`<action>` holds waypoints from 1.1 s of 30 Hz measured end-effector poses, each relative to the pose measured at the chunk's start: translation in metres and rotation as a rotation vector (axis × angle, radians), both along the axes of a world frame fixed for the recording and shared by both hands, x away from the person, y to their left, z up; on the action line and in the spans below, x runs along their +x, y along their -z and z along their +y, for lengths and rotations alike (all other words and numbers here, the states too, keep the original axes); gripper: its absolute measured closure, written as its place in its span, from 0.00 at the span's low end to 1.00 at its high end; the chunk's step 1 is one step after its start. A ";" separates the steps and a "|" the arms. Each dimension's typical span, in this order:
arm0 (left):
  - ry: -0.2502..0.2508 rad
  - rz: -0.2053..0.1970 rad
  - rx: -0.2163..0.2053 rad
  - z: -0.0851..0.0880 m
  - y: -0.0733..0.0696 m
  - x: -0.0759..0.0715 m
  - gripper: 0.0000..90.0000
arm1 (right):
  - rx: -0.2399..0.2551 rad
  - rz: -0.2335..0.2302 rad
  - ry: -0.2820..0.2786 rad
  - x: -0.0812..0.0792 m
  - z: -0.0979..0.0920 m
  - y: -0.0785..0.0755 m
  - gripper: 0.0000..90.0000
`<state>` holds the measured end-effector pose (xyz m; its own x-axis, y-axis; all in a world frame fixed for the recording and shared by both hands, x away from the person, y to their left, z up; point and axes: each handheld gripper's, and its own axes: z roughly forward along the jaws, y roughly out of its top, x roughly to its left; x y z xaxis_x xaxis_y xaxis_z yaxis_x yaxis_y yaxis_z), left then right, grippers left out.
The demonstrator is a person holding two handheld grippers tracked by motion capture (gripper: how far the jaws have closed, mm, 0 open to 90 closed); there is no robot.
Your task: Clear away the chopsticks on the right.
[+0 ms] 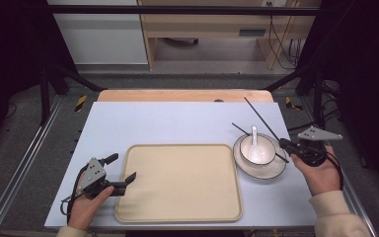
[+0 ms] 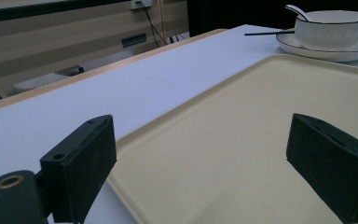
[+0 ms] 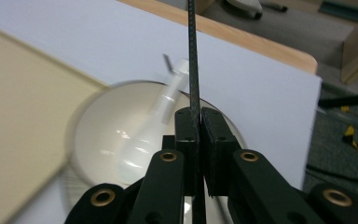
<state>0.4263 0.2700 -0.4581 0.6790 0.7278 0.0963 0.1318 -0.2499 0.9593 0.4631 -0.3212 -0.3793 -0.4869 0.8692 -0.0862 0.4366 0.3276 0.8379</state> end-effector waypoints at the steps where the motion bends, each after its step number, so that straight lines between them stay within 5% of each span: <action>1: 0.000 -0.002 -0.003 0.000 0.000 0.000 0.09 | -0.001 -0.008 -0.034 -0.016 0.025 -0.007 0.95; 5: 0.002 -0.007 -0.005 0.001 -0.002 -0.001 0.09 | -0.002 0.008 -0.115 -0.044 0.082 -0.002 0.95; 7: 0.001 -0.007 -0.007 0.001 -0.002 -0.001 0.09 | -0.011 0.018 -0.138 -0.048 0.093 0.002 0.95; 8: 0.000 -0.007 -0.006 0.001 -0.002 -0.001 0.09 | -0.037 0.049 -0.190 -0.060 0.124 0.015 0.95; 16: -0.008 -0.011 -0.007 0.002 -0.003 -0.003 0.09 | -0.016 0.173 -0.215 -0.074 0.189 0.055 0.95; 24: -0.006 -0.009 -0.014 0.003 -0.003 -0.002 0.09 | 0.005 0.204 -0.061 -0.083 0.191 0.069 0.95; 33: 0.003 -0.005 -0.009 0.001 -0.002 -0.002 0.09 | 0.012 0.240 -0.039 -0.083 0.200 0.083 0.95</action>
<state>0.4243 0.2710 -0.4557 0.6807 0.7267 0.0927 0.1265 -0.2412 0.9622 0.3800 -0.1216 -0.4619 -0.5256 0.8495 0.0463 0.6107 0.3389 0.7157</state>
